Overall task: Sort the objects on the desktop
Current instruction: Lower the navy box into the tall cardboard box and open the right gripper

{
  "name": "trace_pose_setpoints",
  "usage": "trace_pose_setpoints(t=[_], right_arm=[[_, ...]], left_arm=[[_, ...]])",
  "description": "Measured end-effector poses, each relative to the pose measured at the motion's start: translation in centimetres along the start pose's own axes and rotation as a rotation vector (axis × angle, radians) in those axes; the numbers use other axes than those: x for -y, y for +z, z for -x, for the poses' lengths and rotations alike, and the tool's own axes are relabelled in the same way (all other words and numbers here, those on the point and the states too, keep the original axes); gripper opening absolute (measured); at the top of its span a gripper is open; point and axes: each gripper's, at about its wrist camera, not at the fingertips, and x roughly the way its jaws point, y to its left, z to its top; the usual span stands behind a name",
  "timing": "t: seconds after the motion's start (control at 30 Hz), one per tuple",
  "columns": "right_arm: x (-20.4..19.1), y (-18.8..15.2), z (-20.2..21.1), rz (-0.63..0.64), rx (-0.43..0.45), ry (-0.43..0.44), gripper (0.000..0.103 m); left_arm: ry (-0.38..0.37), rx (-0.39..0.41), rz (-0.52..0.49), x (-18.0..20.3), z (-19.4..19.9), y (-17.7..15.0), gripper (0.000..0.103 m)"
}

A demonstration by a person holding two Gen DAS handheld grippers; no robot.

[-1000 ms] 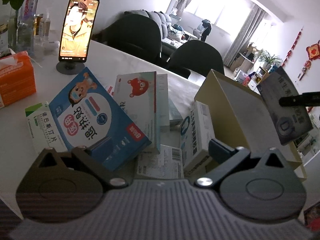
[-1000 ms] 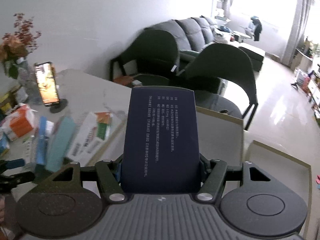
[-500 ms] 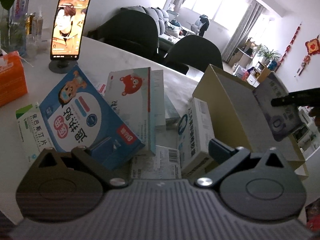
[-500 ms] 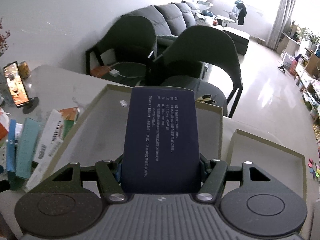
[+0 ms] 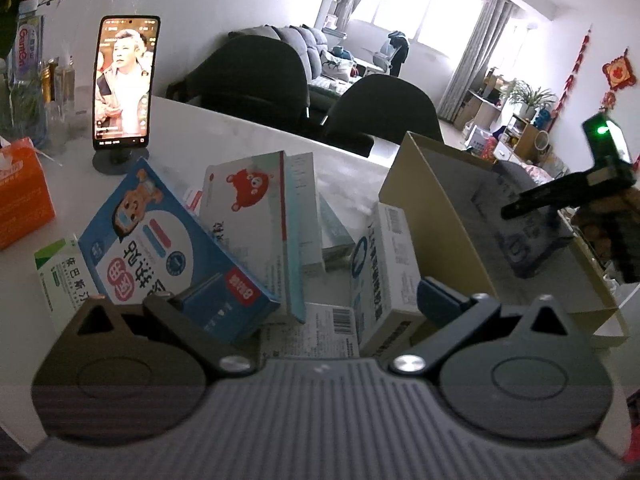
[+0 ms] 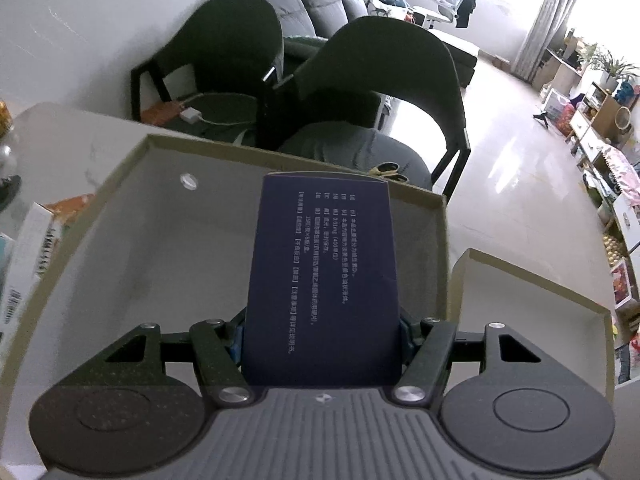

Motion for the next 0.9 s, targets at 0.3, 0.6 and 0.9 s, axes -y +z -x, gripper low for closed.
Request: trace_pose_setpoints(t=[0.3,0.6,0.9], right_arm=[[-1.4,-0.6,-3.6,0.043,-0.006,-0.109,0.068],[-2.2,-1.1,-4.6,0.112,0.033,-0.158,0.069],[-2.5,-1.5,-3.1,0.207,0.086,-0.231,0.074]], left_arm=[[0.021,-0.011,0.007,-0.4,-0.2,-0.3,0.103],[0.023,-0.017,0.010,-0.6,-0.3,-0.5,0.103],[0.019,-0.016,0.016,-0.6,-0.4,-0.7,0.103]])
